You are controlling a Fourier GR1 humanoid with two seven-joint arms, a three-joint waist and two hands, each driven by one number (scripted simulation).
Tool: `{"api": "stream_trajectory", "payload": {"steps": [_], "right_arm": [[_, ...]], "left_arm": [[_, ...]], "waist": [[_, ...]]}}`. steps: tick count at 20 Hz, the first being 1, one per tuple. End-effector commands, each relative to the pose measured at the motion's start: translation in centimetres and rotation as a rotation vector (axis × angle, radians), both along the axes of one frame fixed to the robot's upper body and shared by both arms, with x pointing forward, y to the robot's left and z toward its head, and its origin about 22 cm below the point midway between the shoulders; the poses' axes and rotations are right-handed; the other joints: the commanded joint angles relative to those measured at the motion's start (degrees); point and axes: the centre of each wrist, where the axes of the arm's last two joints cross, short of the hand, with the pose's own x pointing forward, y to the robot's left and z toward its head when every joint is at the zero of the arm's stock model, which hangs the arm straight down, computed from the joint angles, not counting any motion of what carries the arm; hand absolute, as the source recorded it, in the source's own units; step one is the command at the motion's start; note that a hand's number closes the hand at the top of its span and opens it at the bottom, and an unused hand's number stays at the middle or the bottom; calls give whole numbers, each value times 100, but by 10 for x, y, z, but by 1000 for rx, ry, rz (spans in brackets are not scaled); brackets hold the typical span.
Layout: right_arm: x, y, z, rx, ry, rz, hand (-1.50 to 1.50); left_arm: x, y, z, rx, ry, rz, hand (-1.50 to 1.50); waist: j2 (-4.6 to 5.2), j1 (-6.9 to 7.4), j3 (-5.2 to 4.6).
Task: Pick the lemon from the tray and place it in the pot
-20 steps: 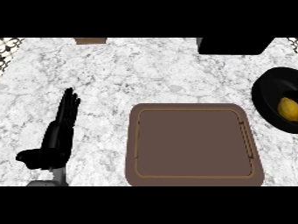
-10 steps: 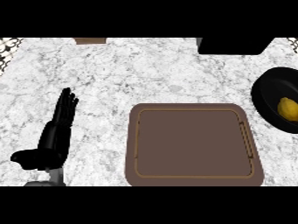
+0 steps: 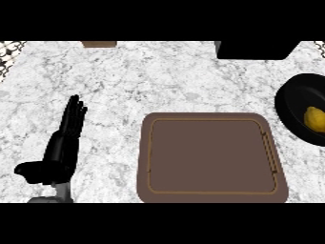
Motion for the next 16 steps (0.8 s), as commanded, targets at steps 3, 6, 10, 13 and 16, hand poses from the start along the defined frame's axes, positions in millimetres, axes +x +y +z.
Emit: {"api": "stream_trajectory", "payload": {"steps": [3,6,10,13,16], "right_arm": [[-20,-17,-1,-6,-31,-24,-150],[-40,-34,6,-20,-28,-30,-150],[-59,-38,-12,-2,-46,-72,-150],[-73,-56,15,6,-112,-145,-150],[-82,-52,-8,28,-129,-152,-150]], "left_arm": [[-1,-4,2,-1,-31,7,0],[-17,-9,-12,14,-18,-21,0],[-1,13,2,5,-24,1,0],[-8,17,-3,1,-26,-12,0],[3,4,-12,2,-10,-1,0]], "waist": [[-8,3,-3],[20,82,10],[7,27,5],[29,79,18],[39,39,21]]}}
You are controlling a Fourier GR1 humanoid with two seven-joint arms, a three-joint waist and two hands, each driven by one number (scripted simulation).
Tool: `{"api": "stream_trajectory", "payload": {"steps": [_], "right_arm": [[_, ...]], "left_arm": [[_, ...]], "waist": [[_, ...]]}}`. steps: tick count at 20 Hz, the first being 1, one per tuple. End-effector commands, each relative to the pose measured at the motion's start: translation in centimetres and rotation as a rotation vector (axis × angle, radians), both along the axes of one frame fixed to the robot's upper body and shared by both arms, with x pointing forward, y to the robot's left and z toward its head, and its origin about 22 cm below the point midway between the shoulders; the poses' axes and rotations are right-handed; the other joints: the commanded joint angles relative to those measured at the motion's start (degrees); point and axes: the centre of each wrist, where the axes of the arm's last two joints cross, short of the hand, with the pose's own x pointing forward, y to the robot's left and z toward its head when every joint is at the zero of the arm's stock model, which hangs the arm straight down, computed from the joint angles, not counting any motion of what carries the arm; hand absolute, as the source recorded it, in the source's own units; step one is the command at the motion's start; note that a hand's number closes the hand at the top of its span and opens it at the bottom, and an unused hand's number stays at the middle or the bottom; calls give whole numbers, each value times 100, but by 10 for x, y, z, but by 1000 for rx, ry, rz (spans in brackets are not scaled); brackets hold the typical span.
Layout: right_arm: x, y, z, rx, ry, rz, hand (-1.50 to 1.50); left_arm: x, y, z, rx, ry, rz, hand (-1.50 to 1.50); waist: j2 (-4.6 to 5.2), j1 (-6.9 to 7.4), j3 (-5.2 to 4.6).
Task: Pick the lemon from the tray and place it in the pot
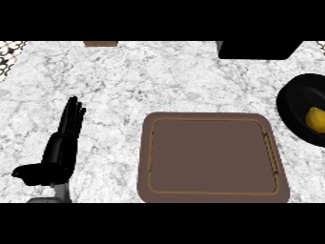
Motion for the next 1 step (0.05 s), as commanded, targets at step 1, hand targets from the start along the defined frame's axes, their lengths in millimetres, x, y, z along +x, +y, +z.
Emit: {"api": "stream_trajectory", "payload": {"steps": [1], "right_arm": [[-15,-9,4,-3,-13,-55,-150]], "left_arm": [[-3,-6,7,21,-6,-9,0]], "waist": [[-2,22,6]]}}
